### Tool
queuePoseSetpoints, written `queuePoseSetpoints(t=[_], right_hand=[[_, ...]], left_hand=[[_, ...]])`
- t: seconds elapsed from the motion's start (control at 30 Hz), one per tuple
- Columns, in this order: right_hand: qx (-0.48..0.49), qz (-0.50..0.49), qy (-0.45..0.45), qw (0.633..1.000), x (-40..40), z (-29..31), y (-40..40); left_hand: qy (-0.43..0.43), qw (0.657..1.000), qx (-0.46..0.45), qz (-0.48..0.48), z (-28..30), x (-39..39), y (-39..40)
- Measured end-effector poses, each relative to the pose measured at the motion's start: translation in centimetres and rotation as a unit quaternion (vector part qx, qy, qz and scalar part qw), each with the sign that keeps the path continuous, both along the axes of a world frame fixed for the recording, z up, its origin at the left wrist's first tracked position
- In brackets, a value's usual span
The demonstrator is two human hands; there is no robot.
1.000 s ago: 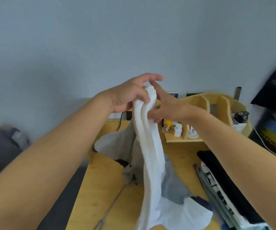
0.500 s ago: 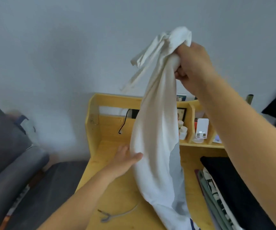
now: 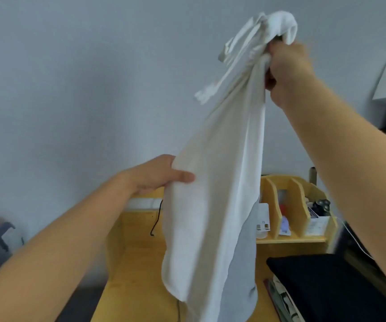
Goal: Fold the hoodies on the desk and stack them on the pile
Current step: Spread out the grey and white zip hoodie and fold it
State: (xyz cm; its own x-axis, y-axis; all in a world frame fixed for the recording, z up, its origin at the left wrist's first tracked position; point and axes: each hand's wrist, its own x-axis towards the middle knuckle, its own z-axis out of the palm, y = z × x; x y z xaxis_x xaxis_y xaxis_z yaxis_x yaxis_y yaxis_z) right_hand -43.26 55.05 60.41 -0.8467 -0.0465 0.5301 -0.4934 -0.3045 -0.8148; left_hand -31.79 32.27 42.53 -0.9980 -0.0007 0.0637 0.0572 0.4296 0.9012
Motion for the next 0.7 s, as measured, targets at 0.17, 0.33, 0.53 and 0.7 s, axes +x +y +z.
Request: queuePoseSetpoints(t=[0.17,0.33,0.53,0.7], right_hand=[[-0.064,-0.053,-0.07,0.994,-4.0,-2.0,2.1],[0.05,-0.146,-0.093,0.984,-7.0,-5.7,2.1],[0.147,-0.22,-0.047,0.963,-8.5,-12.6,3.0],[0.299,-0.021,-0.061,0.952,-3.1,-27.4,5.6]], left_hand=[[-0.045,0.927,-0.342,0.145,1.5,1.7,-7.9],[0.113,0.783,-0.466,0.397,2.3,2.2,-11.3],[-0.015,0.801,-0.488,0.347,0.4,4.8,-13.8],[-0.195,0.86,-0.447,0.148,-13.0,9.1,-12.6]])
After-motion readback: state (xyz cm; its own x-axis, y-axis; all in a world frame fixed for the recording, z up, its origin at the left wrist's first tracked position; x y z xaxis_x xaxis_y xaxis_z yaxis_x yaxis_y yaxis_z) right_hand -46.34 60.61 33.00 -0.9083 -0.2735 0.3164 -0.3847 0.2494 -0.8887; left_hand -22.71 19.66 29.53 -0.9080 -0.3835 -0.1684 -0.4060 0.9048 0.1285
